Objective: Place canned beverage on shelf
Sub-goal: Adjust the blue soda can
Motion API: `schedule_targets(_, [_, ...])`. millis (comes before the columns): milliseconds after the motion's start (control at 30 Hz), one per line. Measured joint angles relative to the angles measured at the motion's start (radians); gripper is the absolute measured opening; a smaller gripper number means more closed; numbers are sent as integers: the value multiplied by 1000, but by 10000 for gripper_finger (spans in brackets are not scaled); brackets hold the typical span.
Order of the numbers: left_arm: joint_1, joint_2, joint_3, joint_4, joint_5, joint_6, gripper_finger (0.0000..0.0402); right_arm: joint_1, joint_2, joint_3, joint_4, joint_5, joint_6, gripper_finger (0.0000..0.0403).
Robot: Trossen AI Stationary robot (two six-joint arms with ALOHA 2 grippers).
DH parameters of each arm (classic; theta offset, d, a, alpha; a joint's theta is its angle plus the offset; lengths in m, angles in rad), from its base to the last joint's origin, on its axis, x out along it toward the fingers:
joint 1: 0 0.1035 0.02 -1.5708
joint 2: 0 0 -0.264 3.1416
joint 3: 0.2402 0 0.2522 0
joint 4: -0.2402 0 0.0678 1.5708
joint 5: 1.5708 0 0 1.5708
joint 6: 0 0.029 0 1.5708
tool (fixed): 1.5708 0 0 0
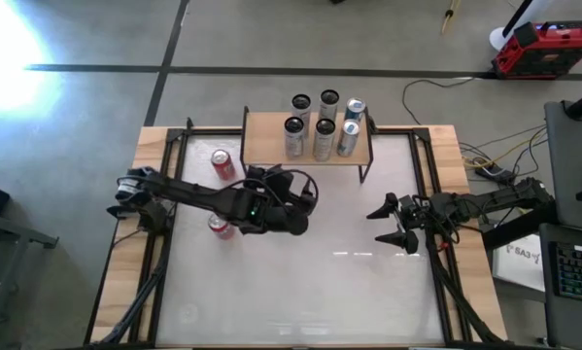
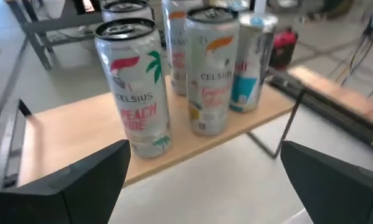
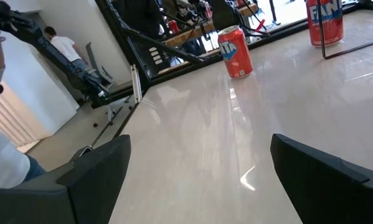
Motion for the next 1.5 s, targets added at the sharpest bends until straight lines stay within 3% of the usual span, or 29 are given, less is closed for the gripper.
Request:
schedule_targets(267, [1, -85, -13, -5, 35, 212, 398, 0, 0, 0, 0, 0, 0, 370])
schedule_targets(400, [2, -160, -81, 24, 63, 258, 398, 0, 0, 0, 0, 0, 0, 370])
schedule_targets(533, [2, -254, -255, 185, 63, 259, 398, 0, 0, 0, 0, 0, 0, 370])
schedule_targets(767, [3, -474, -706, 700, 68, 259, 398, 0, 0, 0, 0, 0, 0, 370])
schedule_targets(900, [4, -611, -918, 859, 85, 261, 398, 0, 0, 0, 0, 0, 0, 370])
schedule_targets(1067, [4, -779, -1090, 950, 89, 400, 398, 0, 0, 0, 0, 0, 0, 370])
schedule_targets(1267, [4, -977, -1202, 993, 119, 628, 398, 0, 0, 0, 0, 0, 0, 370])
schedule_targets(1500, [5, -1195, -1345, 1011, 167, 699, 398, 0, 0, 0, 0, 0, 0, 370])
